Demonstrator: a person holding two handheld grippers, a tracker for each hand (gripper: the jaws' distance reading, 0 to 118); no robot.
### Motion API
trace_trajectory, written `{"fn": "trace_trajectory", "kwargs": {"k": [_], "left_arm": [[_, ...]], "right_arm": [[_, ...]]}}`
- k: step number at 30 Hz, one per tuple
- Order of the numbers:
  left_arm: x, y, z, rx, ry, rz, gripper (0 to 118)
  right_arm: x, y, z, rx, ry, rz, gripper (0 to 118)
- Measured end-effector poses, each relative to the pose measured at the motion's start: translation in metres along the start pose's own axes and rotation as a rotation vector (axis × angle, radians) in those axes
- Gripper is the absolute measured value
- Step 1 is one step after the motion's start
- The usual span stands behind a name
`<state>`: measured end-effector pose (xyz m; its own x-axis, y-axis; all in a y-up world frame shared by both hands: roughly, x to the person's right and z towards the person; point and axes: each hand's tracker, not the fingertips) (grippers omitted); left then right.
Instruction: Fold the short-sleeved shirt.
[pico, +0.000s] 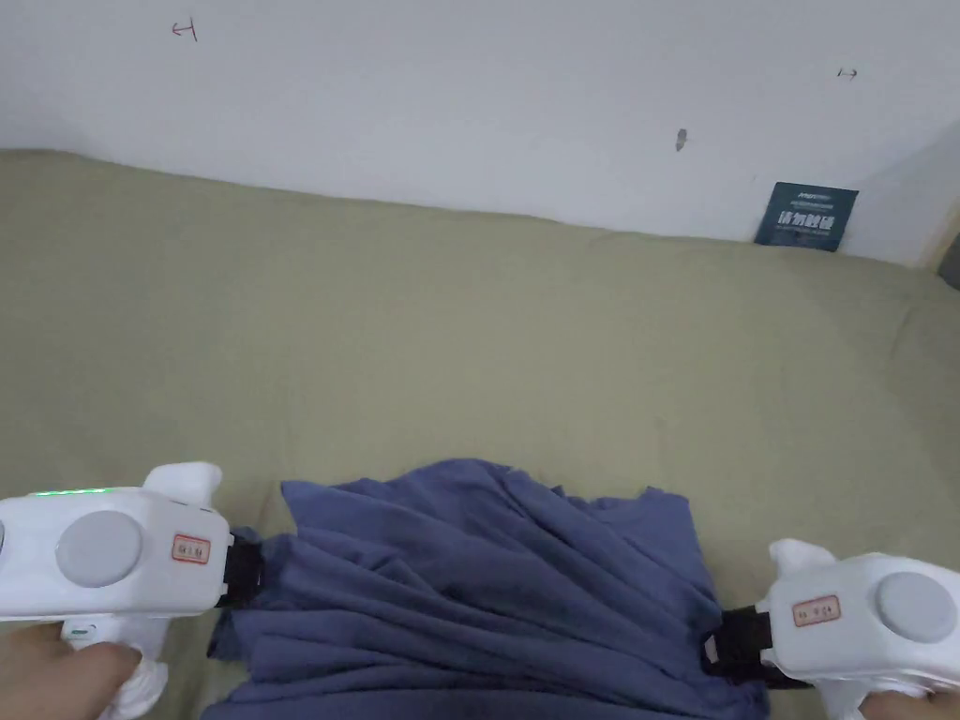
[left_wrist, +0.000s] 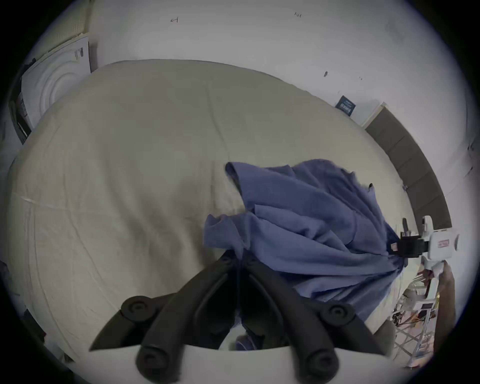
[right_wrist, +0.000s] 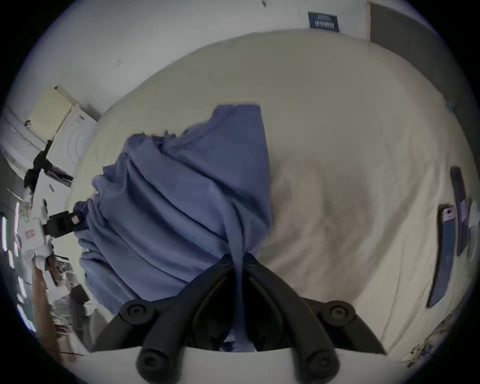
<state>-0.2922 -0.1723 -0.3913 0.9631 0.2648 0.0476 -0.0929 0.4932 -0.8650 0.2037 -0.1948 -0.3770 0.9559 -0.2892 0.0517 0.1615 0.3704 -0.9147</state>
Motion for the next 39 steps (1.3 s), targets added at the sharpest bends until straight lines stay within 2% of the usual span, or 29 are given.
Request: {"fn": "trace_trajectory", "kwargs": {"k": [2,3,8,10,19,25,29,39], "left_arm": [[-0.004,0.001,0.01,0.043,-0.023,0.017,3],[-0.005,0.002,0.015,0.057,-0.024,0.021,3],[-0.003,0.02,0.051,0.165,-0.087,0.012,3],[0.002,0.029,0.069,0.229,-0.1,-0.004,3],[0.009,0.097,0.143,0.434,-0.104,-0.045,3],[0.002,0.137,0.18,0.606,-0.097,-0.018,3],[-0.003,0.162,0.193,0.635,-0.089,-0.013,3],[0.003,0.208,0.209,0.715,-0.042,-0.054,3]], "right_arm": [[-0.016,-0.005,0.015,0.129,-0.082,0.14,2],[-0.021,-0.008,0.025,0.169,-0.074,0.156,2],[-0.036,0.0,0.069,0.334,0.022,0.131,2],[-0.043,0.006,0.085,0.4,0.045,0.143,2],[-0.079,0.062,0.161,0.672,0.059,0.23,2],[-0.086,0.103,0.195,0.825,0.078,0.196,2],[-0.093,0.129,0.208,0.87,0.08,0.244,2],[-0.108,0.18,0.21,0.944,0.109,0.261,2]]}}
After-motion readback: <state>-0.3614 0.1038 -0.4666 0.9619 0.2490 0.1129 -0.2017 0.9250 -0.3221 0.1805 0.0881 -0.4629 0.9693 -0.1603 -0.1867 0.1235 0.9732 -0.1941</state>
